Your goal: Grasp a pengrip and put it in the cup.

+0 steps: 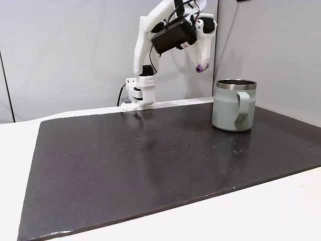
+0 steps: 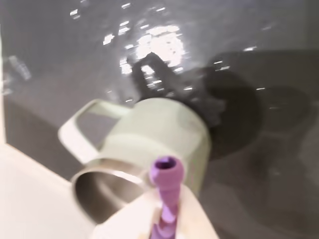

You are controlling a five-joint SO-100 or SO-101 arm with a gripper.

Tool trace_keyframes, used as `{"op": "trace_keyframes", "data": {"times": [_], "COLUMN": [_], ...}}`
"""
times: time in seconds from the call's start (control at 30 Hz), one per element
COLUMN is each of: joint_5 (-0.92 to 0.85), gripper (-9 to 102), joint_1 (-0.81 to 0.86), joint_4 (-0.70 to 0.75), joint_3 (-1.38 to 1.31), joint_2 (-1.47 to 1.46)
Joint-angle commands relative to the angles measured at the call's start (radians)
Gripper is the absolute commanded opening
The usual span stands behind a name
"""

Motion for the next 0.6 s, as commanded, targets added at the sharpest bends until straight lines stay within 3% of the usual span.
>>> {"op": "trace_keyframes", "data": {"times": [0.0, 0.57], "joint_5": [0.051, 0.103], "gripper": [0, 0], "joint_1": [-0.064, -0.206], "joint_4": [0.026, 0.006], "joint_3": [-0.172, -0.449], "joint_2": [-0.029, -0.313]}}
